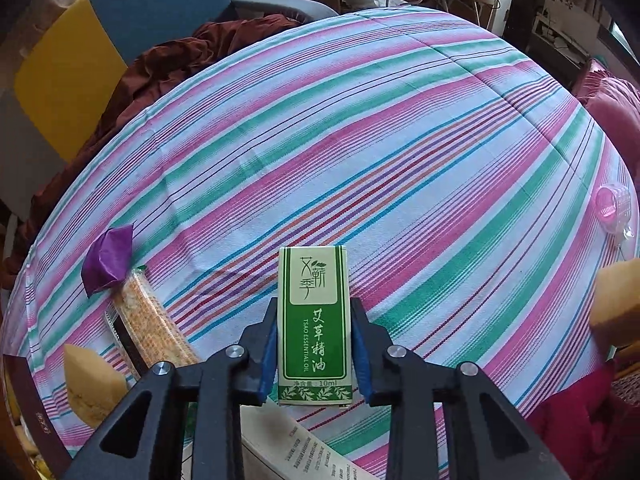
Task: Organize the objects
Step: 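Grasp the green essential-oil box with the right gripper while the left holds the ball, then lower the white wrapped ball into the gold tray and open the left gripper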
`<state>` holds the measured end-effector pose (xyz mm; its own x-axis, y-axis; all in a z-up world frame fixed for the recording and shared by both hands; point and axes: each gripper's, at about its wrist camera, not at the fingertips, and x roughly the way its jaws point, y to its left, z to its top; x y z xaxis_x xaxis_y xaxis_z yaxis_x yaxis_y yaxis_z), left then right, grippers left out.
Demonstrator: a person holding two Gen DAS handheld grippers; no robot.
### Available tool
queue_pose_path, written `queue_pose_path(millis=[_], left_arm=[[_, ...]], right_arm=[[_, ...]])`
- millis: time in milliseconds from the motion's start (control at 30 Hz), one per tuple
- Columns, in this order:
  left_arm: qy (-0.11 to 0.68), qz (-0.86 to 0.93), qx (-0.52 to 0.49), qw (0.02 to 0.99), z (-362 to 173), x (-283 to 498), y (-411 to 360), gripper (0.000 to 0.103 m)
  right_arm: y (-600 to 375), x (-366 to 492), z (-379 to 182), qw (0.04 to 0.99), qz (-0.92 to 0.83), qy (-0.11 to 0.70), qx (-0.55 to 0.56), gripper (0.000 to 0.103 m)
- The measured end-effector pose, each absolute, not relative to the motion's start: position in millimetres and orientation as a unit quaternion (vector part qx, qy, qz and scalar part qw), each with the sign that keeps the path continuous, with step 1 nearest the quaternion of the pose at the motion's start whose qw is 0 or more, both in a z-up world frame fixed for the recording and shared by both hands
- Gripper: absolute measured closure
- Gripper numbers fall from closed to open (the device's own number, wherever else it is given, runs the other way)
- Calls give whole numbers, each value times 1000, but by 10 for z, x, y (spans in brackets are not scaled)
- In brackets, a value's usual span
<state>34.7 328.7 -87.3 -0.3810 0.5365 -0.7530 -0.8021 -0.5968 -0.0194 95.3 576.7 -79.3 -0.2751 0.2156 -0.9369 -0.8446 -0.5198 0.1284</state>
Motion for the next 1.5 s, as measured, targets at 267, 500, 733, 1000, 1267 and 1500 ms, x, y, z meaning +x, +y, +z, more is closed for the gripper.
queue_pose_path(millis=[267,500,733,1000,1267,1500], left_arm=[[134,808,-401,411,-653,354,3095,71],[68,831,-411,368,-263,131,2606,71],[38,879,-397,262,52,-205,1961,70],[29,903,-388,185,67,-300,1342,70],[29,911,-383,146,6,-268,988,70],[-3,901,-407,150,-88,-355,835,70]], right_arm=[[5728,859,-825,370,730,296,-493,72],[5742,865,-839,372,730,288,-495,72],[5753,749,-843,374,730,283,-497,72],[5695,833,-823,375,732,273,-500,72],[5705,878,-844,375,733,257,-506,72],[5692,858,-851,376,733,245,-511,72]])
